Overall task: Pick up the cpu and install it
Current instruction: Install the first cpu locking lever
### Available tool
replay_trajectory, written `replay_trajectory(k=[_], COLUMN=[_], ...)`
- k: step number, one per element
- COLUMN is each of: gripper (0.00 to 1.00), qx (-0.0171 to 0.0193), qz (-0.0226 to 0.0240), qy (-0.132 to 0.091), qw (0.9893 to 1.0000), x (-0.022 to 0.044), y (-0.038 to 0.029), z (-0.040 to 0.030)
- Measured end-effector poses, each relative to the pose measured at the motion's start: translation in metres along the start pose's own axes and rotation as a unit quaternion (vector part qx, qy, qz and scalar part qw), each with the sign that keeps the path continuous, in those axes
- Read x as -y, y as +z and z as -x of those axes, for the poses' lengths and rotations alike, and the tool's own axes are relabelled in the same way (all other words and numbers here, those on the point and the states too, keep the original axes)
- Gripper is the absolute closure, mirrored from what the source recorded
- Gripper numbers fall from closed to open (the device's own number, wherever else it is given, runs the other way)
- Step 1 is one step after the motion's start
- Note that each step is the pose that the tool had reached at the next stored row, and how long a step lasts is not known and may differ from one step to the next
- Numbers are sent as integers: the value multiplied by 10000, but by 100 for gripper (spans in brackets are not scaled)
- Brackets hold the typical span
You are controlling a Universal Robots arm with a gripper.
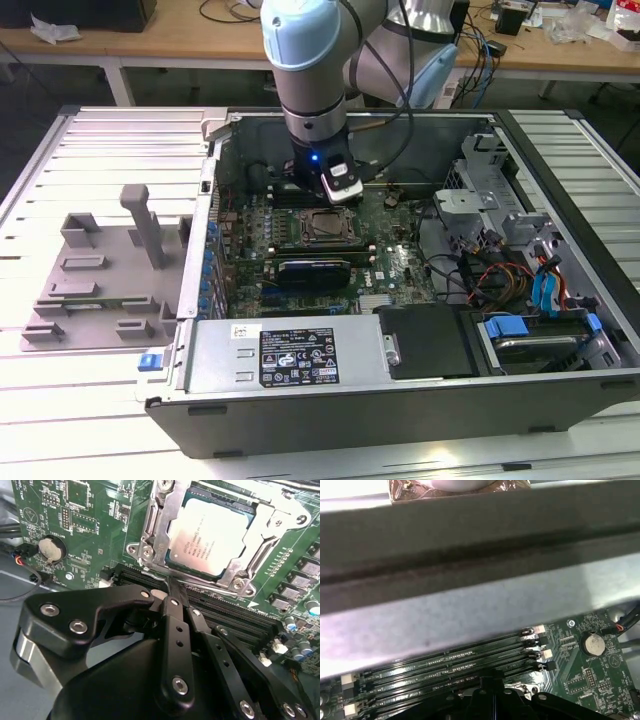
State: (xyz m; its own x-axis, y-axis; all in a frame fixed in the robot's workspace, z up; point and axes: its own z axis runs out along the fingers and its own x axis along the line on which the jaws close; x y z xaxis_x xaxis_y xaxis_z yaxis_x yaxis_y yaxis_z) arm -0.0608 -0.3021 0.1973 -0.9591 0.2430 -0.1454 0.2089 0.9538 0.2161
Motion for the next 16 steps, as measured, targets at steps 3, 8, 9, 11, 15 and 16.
replay_trajectory(k=[3,8,9,11,15,16], gripper=[89,89,89,89,89,89], qx=[-1,14,24,94,245,263], qz=[-1,20,31,49,88,93], qy=[2,3,2,-10,-38,-42], qw=[10000,10000,10000,9999,9997,9996], x=[-10,-4,-1,6,24,32], y=[-59,-76,-75,-60,-33,-32], z=[9,-23,-38,-60,-95,-96])
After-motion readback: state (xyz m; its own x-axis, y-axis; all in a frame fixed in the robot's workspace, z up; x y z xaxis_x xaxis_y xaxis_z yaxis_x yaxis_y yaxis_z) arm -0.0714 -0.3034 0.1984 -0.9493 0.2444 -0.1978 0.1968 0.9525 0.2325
